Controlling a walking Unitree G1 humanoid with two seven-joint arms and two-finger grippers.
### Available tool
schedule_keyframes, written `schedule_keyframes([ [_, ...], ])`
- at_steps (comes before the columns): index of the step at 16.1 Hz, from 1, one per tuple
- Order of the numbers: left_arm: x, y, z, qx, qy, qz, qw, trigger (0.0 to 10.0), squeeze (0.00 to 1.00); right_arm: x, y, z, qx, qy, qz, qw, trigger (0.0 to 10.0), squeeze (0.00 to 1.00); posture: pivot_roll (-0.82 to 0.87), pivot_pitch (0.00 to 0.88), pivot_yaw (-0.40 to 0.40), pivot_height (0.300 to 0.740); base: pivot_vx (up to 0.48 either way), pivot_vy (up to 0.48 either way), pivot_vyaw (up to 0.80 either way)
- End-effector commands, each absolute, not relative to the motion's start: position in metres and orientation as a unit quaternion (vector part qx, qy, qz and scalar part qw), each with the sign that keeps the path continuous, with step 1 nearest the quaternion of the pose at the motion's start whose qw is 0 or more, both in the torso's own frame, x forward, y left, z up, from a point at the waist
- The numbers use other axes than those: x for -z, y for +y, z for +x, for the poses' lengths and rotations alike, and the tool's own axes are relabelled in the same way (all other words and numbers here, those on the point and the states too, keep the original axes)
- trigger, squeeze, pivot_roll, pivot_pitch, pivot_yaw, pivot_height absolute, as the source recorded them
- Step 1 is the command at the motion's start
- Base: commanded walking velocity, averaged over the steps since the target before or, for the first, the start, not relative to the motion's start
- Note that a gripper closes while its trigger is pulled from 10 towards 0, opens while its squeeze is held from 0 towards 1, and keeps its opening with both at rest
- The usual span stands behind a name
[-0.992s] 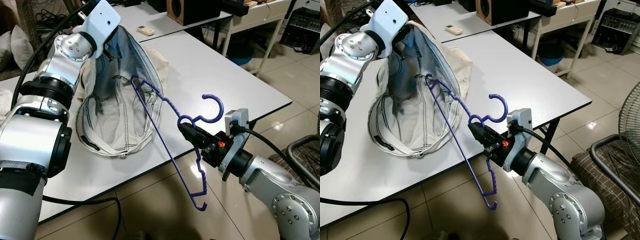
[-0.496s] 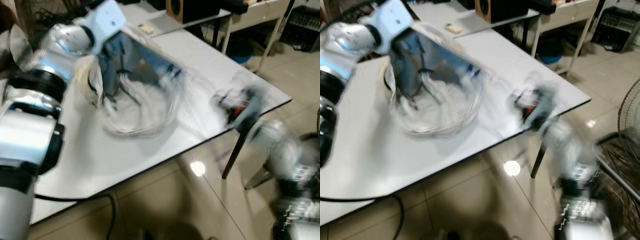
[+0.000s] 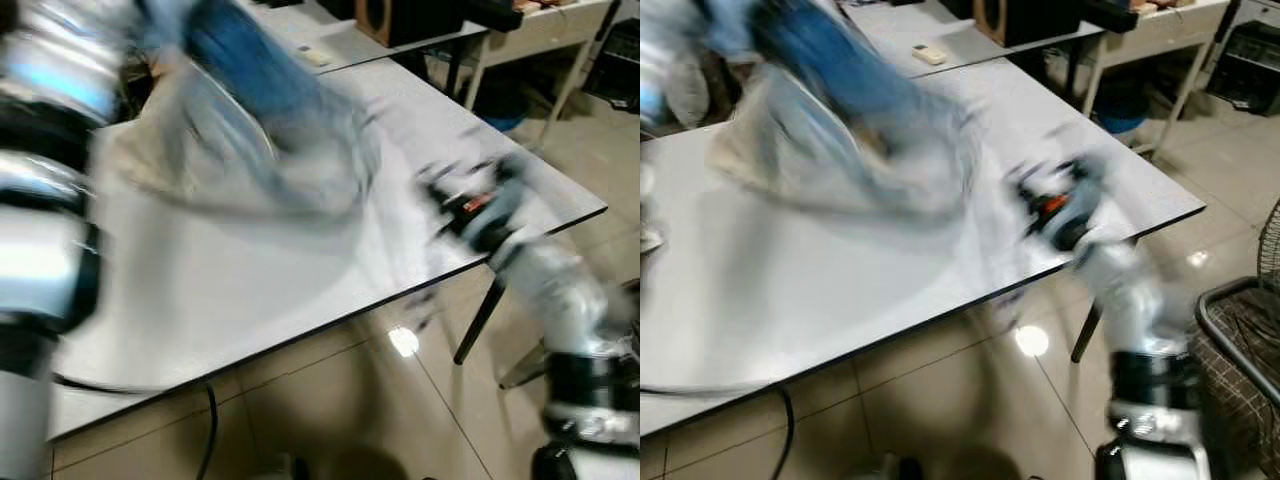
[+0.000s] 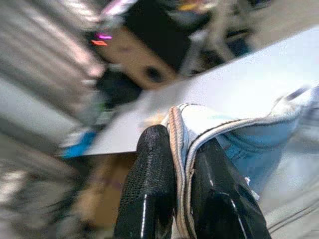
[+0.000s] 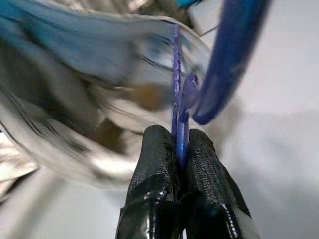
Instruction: Hang hanger
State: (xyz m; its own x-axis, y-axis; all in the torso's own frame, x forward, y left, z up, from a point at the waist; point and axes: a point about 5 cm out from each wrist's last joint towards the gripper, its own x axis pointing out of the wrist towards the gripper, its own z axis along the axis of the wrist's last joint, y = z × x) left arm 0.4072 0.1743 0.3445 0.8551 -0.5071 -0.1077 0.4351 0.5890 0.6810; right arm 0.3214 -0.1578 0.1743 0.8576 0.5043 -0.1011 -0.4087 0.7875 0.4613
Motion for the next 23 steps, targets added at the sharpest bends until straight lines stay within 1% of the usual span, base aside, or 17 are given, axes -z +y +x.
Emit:
schedule_keyframes([
  [1, -0.345, 0.165, 0.406, 0.276, -0.062, 0.355, 0.891, 0.0, 0.0, -0.181, -0.156, 0.314, -0.267, 0.1, 0.227, 0.931, 10.0, 0.0, -0.02, 0.0, 0.1, 0.74, 0.0, 0.0, 0.0],
  [3, -0.33, 0.152, 0.407, 0.291, -0.053, 0.341, 0.892, 0.0, 0.0, -0.178, -0.154, 0.303, -0.282, 0.108, 0.233, 0.924, 10.0, 0.0, -0.02, 0.0, 0.103, 0.74, 0.0, 0.0, 0.0],
  [5, -0.321, 0.148, 0.405, 0.294, -0.044, 0.324, 0.898, 0.0, 0.0, -0.18, -0.159, 0.292, -0.286, 0.107, 0.246, 0.92, 10.0, 0.0, -0.03, 0.0, 0.111, 0.74, 0.0, 0.0, 0.0],
  [6, -0.324, 0.154, 0.407, 0.258, -0.051, 0.33, 0.907, 0.3, 0.0, -0.18, -0.163, 0.286, -0.286, 0.108, 0.246, 0.92, 10.0, 0.0, -0.03, 0.0, 0.108, 0.74, 0.0, 0.0, 0.0],
  [7, -0.327, 0.159, 0.408, 0.235, -0.058, 0.338, 0.91, 0.2, 0.0, -0.18, -0.164, 0.282, -0.287, 0.111, 0.243, 0.92, 10.0, 0.0, -0.03, 0.0, 0.109, 0.74, 0.0, 0.0, 0.0],
  [8, -0.338, 0.17, 0.409, 0.187, -0.085, 0.335, 0.92, 0.0, 0.0, -0.178, -0.169, 0.274, -0.285, 0.116, 0.238, 0.921, 10.0, 0.0, -0.04, 0.0, 0.111, 0.74, 0.0, 0.0, 0.0],
  [10, -0.353, 0.177, 0.405, 0.167, -0.115, 0.314, 0.927, 0.0, 0.0, -0.176, -0.172, 0.265, -0.285, 0.124, 0.23, 0.922, 10.0, 0.0, -0.04, 0.0, 0.111, 0.74, 0.0, 0.0, 0.0],
  [12, -0.364, 0.179, 0.4, 0.168, -0.137, 0.316, 0.923, 0.0, 0.0, -0.177, -0.171, 0.257, -0.303, 0.131, 0.219, 0.918, 10.0, 0.0, -0.04, 0.0, 0.11, 0.74, 0.0, 0.0, 0.0],
  [14, -0.362, 0.167, 0.395, 0.229, -0.142, 0.332, 0.904, 0.0, 0.0, -0.179, -0.167, 0.254, -0.329, 0.135, 0.208, 0.911, 10.0, 0.0, -0.03, 0.0, 0.101, 0.74, 0.0, 0.0, 0.0],
  [15, -0.356, 0.158, 0.391, 0.27, -0.139, 0.343, 0.889, 0.0, 0.0, -0.179, -0.166, 0.257, -0.331, 0.139, 0.206, 0.91, 10.0, 0.0, -0.03, 0.0, 0.098, 0.74, 0.0, 0.0, 0.0],
  [16, -0.346, 0.149, 0.384, 0.328, -0.129, 0.357, 0.865, 0.0, 0.0, -0.178, -0.166, 0.261, -0.333, 0.143, 0.205, 0.909, 10.0, 0.0, -0.03, 0.0, 0.095, 0.74, 0.0, 0.0, 0.0],
  [17, -0.338, 0.143, 0.38, 0.362, -0.116, 0.364, 0.85, 0.0, 0.0, -0.178, -0.166, 0.265, -0.333, 0.148, 0.206, 0.908, 10.0, 0.0, -0.03, 0.0, 0.09, 0.74, 0.0, 0.0, 0.0],
  [18, -0.333, 0.141, 0.377, 0.384, -0.108, 0.371, 0.839, 0.0, 0.0, -0.177, -0.167, 0.268, -0.334, 0.152, 0.206, 0.907, 10.0, 0.0, -0.02, 0.0, 0.085, 0.74, 0.0, 0.0, 0.0],
  [19, -0.321, 0.136, 0.37, 0.426, -0.081, 0.38, 0.817, 0.0, 0.0, -0.175, -0.167, 0.275, -0.334, 0.164, 0.21, 0.904, 10.0, 0.0, -0.02, 0.0, 0.077, 0.74, 0.0, 0.0, 0.0],
  [20, -0.316, 0.135, 0.367, 0.441, -0.069, 0.381, 0.81, 0.0, 0.0, -0.174, -0.167, 0.279, -0.331, 0.169, 0.215, 0.903, 10.0, 0.0, -0.02, 0.0, 0.077, 0.74, 0.0, 0.0, 0.0],
  [22, -0.299, 0.133, 0.353, 0.498, -0.02, 0.378, 0.78, 0.0, 0.0, -0.168, -0.168, 0.292, -0.311, 0.183, 0.245, 0.9, 10.0, 0.0, -0.01, 0.0, 0.072, 0.74, 0.0, 0.0, 0.0],
  [23, -0.295, 0.134, 0.351, 0.505, -0.008, 0.386, 0.772, 0.0, 0.0, -0.167, -0.168, 0.295, -0.303, 0.186, 0.254, 0.899, 10.0, 0.0, -0.01, 0.0, 0.072, 0.74, 0.0, 0.0, 0.0],
])
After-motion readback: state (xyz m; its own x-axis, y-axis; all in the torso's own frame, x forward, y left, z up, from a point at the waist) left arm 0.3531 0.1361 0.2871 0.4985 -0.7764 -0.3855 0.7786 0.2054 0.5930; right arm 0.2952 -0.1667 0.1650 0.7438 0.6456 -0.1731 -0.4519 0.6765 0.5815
